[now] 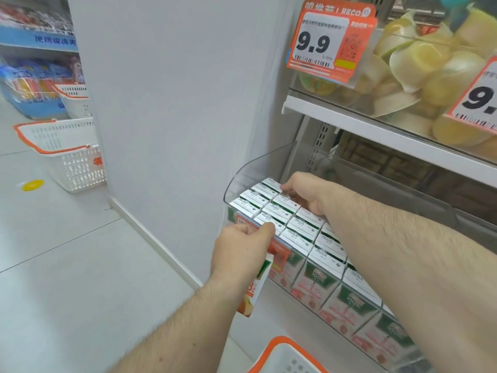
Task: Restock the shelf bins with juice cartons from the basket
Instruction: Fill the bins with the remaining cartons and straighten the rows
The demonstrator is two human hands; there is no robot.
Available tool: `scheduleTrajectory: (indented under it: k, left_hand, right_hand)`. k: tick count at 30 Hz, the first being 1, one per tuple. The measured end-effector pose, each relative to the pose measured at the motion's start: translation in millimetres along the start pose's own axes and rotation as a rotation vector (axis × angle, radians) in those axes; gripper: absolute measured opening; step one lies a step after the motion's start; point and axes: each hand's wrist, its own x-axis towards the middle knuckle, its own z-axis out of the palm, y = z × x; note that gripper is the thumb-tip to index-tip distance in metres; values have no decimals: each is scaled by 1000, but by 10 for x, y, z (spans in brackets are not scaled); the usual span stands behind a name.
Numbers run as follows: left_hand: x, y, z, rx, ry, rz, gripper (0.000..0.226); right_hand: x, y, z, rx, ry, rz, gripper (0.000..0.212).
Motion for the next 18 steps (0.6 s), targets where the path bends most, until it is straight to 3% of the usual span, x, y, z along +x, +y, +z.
scheduleTrajectory:
  k: [5, 8, 12, 18]
  left_hand:
    - [-115, 87, -67, -71, -31, -24, 48]
    - [-163, 147, -80, -170, 31, -67, 53]
    - [-356, 245, -8, -265, -15, -119, 51]
    - [-721, 350, 295, -327, -198, -139, 56]
  right_hand:
    - [-87, -29, 26, -332, 105, -62, 34]
    - [-279, 33, -2, -531, 351, -268, 28]
    - [-970, 264, -67, -334, 642, -590, 16]
    - [-2224, 1008, -68, -29, 676, -695, 20]
